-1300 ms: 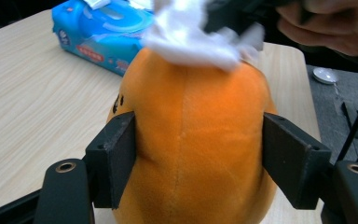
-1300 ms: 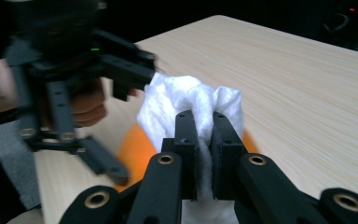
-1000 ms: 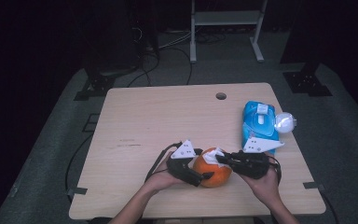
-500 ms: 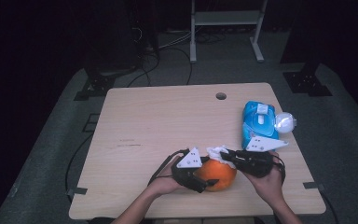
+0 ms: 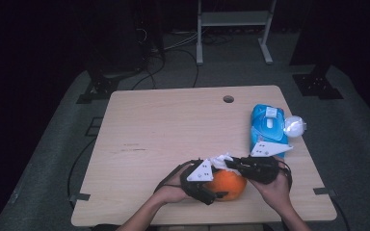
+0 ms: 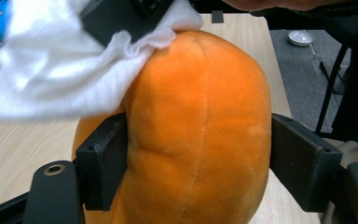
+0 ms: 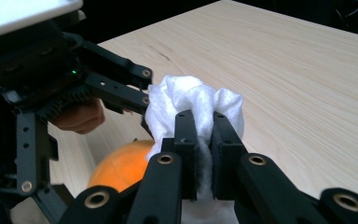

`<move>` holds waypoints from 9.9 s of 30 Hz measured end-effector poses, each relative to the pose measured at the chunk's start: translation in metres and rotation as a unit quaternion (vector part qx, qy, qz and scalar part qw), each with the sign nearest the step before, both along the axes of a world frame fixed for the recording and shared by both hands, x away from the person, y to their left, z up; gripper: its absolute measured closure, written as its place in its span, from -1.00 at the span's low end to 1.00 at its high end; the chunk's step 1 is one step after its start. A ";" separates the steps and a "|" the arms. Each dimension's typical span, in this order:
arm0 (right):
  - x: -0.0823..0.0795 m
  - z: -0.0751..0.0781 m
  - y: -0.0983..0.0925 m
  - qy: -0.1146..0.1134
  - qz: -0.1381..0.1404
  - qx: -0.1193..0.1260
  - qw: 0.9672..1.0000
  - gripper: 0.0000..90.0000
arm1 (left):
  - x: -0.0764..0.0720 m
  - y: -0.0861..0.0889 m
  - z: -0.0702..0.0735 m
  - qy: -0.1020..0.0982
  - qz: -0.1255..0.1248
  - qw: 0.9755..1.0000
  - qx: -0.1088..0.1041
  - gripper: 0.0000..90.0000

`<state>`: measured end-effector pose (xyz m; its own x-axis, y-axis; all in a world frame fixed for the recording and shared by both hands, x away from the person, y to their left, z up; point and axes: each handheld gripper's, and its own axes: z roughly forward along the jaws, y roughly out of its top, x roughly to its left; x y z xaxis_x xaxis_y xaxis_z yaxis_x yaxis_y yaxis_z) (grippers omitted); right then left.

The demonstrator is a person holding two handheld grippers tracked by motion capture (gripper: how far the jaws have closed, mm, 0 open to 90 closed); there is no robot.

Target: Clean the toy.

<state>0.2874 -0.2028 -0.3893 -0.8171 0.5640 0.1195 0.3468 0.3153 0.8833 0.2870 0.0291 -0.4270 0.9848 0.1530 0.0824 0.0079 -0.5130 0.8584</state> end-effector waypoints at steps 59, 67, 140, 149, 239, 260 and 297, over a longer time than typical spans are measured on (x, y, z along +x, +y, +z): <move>0.006 -0.002 -0.023 0.008 -0.032 0.018 0.999 0.83 | 0.027 0.023 -0.007 0.086 0.086 0.991 -0.059 -0.41; -0.004 0.004 -0.006 -0.002 0.006 0.018 1.000 0.82 | 0.034 0.029 -0.008 0.112 0.115 0.984 -0.077 -0.43; 0.001 0.006 -0.018 0.012 0.017 0.004 1.000 0.82 | 0.034 0.023 -0.008 0.131 0.159 0.973 -0.103 -0.54; -0.004 0.007 -0.004 -0.001 0.034 -0.006 0.999 0.83 | 0.025 0.015 -0.007 0.108 0.134 0.981 -0.087 -0.48; -0.005 0.019 -0.012 -0.003 0.007 0.059 0.998 0.84 | 0.014 0.018 0.018 -0.010 0.071 0.992 -0.105 -0.20; 0.018 -0.019 -0.024 0.063 -0.023 0.005 0.998 0.83 | 0.030 0.025 -0.005 0.040 0.061 0.995 -0.073 -0.56; 0.011 -0.010 -0.019 0.048 -0.011 0.019 0.999 0.84 | 0.040 0.025 -0.022 0.086 0.043 0.994 -0.051 -0.44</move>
<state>0.2988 -0.2215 -0.3993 -0.7879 0.5757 0.2185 0.4371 0.2730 0.8570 0.3271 0.0541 -0.4494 0.9658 0.2366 -0.1064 0.1994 -0.4144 0.8880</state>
